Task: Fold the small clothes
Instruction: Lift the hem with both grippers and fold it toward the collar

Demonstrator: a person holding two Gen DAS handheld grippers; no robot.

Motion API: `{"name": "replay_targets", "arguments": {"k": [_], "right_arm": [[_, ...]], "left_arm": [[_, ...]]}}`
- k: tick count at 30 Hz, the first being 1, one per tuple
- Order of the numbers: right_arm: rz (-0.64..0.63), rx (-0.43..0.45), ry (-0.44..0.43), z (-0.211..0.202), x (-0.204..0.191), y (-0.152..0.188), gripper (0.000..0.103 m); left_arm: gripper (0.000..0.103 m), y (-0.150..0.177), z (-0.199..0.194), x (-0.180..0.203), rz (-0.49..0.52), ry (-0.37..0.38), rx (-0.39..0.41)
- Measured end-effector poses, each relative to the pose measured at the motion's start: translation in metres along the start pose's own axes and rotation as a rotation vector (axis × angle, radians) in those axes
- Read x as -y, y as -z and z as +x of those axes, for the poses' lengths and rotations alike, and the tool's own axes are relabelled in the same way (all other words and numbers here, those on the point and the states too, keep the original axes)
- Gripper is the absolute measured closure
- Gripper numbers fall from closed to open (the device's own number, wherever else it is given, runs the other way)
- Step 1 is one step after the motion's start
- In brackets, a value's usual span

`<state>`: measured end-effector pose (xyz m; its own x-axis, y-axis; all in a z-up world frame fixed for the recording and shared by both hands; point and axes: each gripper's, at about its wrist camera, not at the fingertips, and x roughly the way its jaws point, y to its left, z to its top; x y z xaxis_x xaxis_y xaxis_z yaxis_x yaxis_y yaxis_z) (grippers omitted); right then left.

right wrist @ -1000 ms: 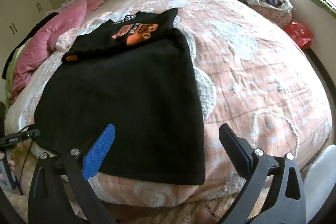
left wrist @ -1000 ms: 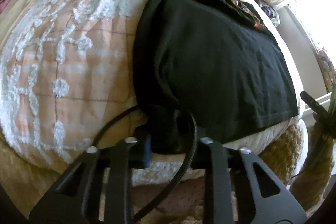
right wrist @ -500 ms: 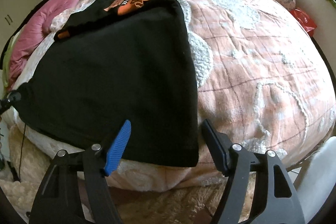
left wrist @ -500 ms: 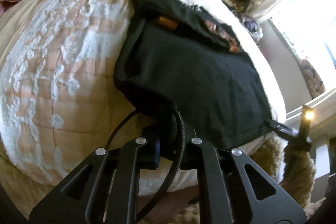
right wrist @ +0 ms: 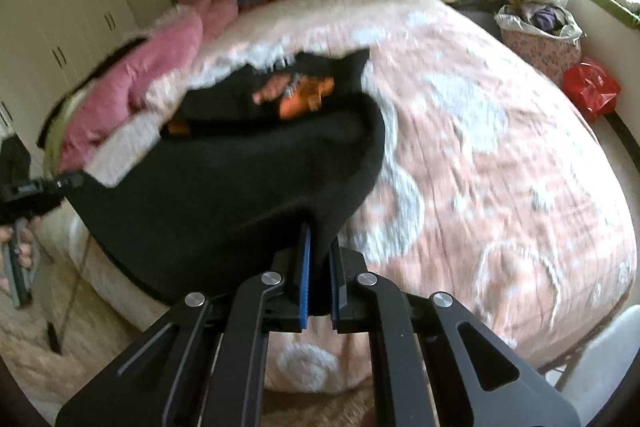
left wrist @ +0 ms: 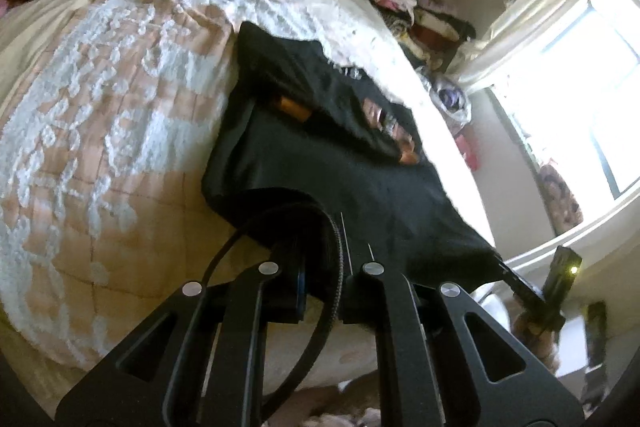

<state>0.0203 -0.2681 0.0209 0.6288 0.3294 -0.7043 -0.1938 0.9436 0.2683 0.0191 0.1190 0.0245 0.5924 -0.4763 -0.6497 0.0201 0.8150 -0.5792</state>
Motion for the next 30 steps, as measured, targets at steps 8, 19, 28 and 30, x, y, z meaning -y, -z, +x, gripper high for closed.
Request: {"name": "replay_targets", "arguments": {"k": [8,19,28,30], "right_arm": [[-0.011,0.08,-0.004,-0.009,-0.008,-0.032,0.097],[0.016,0.16,-0.006,-0.012,-0.01,-0.064,0.097],[0.082,0.217,-0.027,-0.011,0.001,-0.093,0.097],[0.08,0.224,-0.023,-0.007,-0.001,-0.101,0.097]], "left_arm": [[0.099,-0.023,-0.012,0.001,-0.014,-0.006,0.06],[0.099,-0.053,-0.02,-0.005,-0.037,-0.016,0.12],[0.099,-0.08,-0.024,-0.02,-0.095,-0.002,0.171],[0.099,-0.086,-0.022,-0.019,-0.094,-0.008,0.175]]}}
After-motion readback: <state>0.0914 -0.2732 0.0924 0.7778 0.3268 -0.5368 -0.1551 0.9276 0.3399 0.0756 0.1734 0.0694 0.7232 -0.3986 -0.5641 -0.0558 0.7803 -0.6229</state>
